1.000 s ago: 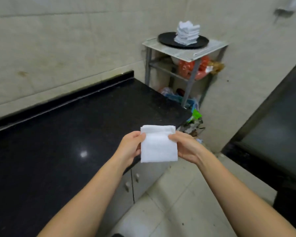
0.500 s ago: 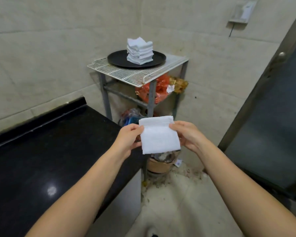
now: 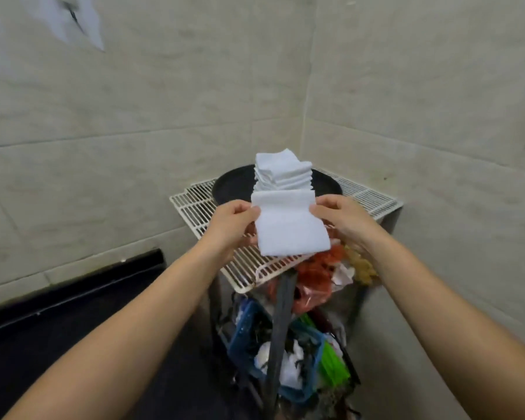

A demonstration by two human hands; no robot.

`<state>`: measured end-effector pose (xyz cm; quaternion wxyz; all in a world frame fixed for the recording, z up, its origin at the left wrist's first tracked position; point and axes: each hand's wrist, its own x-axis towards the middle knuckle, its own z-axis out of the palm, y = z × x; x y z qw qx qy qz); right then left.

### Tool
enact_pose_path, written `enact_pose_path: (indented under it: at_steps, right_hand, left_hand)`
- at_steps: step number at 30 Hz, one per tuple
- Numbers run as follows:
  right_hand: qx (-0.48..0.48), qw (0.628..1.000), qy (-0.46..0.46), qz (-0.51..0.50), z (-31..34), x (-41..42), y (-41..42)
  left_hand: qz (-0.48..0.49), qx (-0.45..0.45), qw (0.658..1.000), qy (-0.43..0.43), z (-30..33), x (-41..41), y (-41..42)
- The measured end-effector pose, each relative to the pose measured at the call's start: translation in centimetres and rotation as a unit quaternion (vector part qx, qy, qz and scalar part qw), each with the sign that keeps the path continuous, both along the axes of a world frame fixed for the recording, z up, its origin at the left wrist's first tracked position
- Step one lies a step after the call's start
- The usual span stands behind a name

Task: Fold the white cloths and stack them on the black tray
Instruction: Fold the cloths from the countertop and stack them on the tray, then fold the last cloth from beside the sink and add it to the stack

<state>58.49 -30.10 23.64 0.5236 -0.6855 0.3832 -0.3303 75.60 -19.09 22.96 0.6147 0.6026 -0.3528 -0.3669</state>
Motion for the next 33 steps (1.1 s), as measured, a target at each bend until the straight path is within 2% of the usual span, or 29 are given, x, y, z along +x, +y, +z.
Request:
enact_pose_path:
  at_steps: [3, 6, 11, 16, 22, 27, 30, 33]
  right_hand:
    - [-0.060, 0.998, -0.022, 0.007, 2.7, 2.9, -7.0]
    - [-0.077, 0.996, -0.032, 0.033, 5.1, 5.8, -14.2]
    - [-0.059, 0.995, 0.004, 0.086, 6.6, 9.8, -23.1]
    - [-0.003, 0.989, 0.030, 0.145, 3.7, 11.7, -26.0]
    - [-0.017, 0.986, 0.051, 0.160, 2.6, 11.7, -26.5]
    - [-0.181, 0.972, 0.075, 0.126, 5.5, 11.9, -24.0]
    - [-0.279, 0.942, 0.082, 0.170, 7.2, 13.4, -18.2]
    - [-0.349, 0.896, 0.087, 0.259, 6.5, 15.9, -9.0]
  left_hand:
    - [0.075, -0.026, 0.995, -0.055, 2.3, 1.0, -6.6]
    - [0.137, -0.039, 0.989, -0.047, 4.0, 2.4, -13.1]
    - [0.164, 0.005, 0.986, -0.025, 5.3, 5.2, -20.2]
    - [0.198, 0.053, 0.979, -0.011, 3.5, 6.5, -22.0]
    - [0.219, 0.071, 0.973, -0.009, 2.0, 6.8, -21.5]
    - [0.271, 0.067, 0.959, -0.041, 3.5, 6.8, -17.4]
    - [0.291, 0.060, 0.951, -0.085, 3.6, 6.6, -11.2]
    - [0.331, 0.098, 0.929, -0.136, 2.4, 5.5, -1.5]
